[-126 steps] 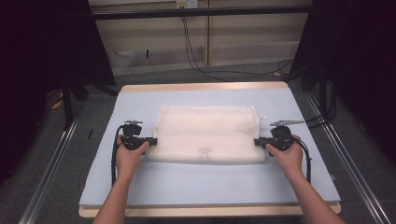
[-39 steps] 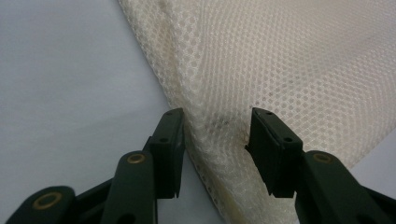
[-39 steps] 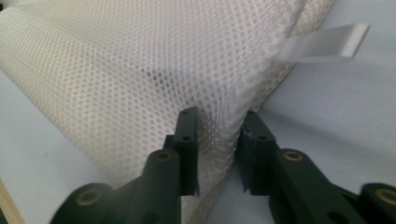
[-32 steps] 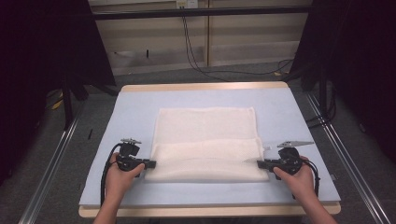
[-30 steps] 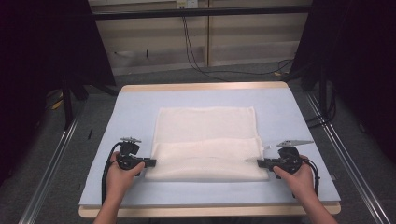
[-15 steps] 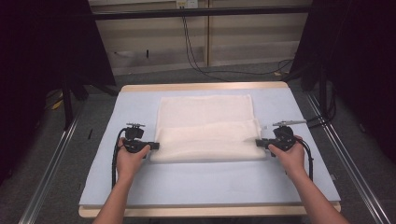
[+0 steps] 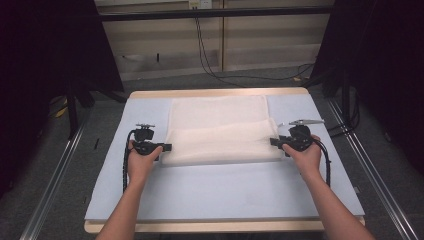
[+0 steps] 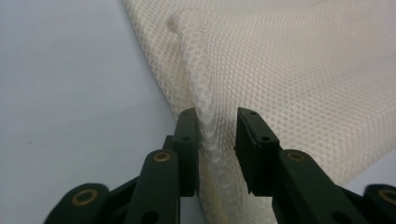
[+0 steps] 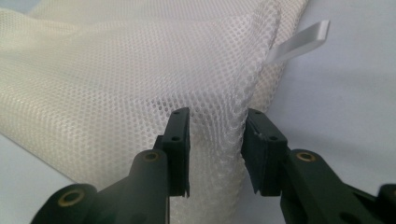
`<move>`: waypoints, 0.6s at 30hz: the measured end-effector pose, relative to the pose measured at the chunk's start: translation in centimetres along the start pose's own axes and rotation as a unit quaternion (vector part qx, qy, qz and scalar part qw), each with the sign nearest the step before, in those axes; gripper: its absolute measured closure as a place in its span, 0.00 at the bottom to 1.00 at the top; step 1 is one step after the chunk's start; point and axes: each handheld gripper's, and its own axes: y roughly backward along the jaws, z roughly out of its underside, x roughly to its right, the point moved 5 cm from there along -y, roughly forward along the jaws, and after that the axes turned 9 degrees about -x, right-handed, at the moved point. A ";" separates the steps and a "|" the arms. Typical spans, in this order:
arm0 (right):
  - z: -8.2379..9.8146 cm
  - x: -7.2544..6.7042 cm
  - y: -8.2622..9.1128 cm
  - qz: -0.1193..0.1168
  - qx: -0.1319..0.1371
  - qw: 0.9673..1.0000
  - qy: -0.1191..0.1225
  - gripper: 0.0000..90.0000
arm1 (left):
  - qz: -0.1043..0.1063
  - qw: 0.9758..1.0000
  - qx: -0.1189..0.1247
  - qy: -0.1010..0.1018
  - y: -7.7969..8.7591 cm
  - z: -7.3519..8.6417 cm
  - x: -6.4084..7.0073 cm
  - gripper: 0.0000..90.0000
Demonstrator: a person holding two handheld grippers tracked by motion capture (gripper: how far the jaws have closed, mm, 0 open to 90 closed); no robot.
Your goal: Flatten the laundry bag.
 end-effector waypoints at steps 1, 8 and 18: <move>0.0 -0.1 0.2 0.001 0.004 1.000 0.001 0.71 | -0.001 1.000 0.008 0.006 0.0 -0.1 0.2 0.77; 0.6 -0.4 1.8 -0.013 0.036 0.999 0.010 0.92 | 0.013 1.000 0.018 -0.013 1.6 0.2 0.6 0.91; 4.3 -1.1 4.4 -0.048 0.043 0.996 0.054 0.92 | 0.041 0.997 0.052 -0.028 3.3 3.0 1.6 0.91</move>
